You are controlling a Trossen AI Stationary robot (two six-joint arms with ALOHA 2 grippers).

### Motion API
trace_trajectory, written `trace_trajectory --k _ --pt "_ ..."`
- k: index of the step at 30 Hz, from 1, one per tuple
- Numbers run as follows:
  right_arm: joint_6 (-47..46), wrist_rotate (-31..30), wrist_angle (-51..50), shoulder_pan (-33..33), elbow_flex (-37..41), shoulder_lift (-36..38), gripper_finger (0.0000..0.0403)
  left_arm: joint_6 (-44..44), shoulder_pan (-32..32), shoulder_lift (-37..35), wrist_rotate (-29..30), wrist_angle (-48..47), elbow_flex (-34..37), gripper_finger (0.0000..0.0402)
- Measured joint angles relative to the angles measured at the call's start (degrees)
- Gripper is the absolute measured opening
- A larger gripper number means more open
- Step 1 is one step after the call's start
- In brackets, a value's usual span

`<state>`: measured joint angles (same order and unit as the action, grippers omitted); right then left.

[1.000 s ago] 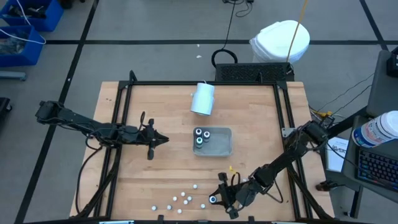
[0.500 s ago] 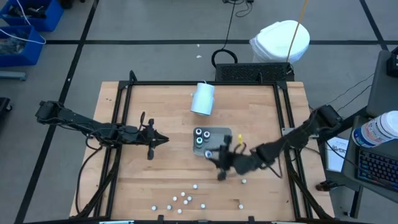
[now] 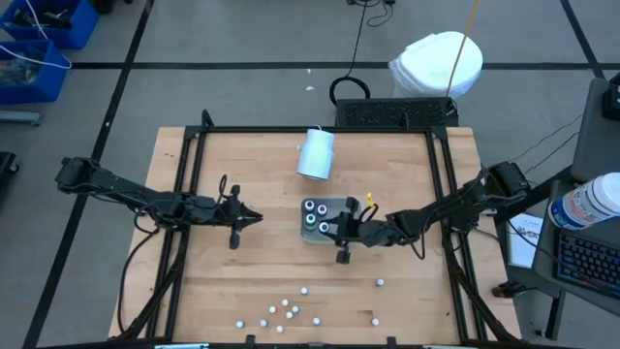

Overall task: Pick & Place food coloring
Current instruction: Put the large blue food coloring bottle into the gray bin

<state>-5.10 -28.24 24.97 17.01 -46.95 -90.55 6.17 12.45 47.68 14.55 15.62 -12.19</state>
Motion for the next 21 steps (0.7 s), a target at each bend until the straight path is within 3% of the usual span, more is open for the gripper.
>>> trace_trajectory --k 10,21 --pt "-1.34 1.62 1.41 -2.03 2.46 -0.72 0.0110 0.00 0.02 -0.02 0.52 0.99 0.00 0.0042" --pt "-3.00 3.05 4.39 -3.83 2.48 -6.26 0.0113 0.02 0.02 -0.02 0.52 0.96 0.00 0.0042"
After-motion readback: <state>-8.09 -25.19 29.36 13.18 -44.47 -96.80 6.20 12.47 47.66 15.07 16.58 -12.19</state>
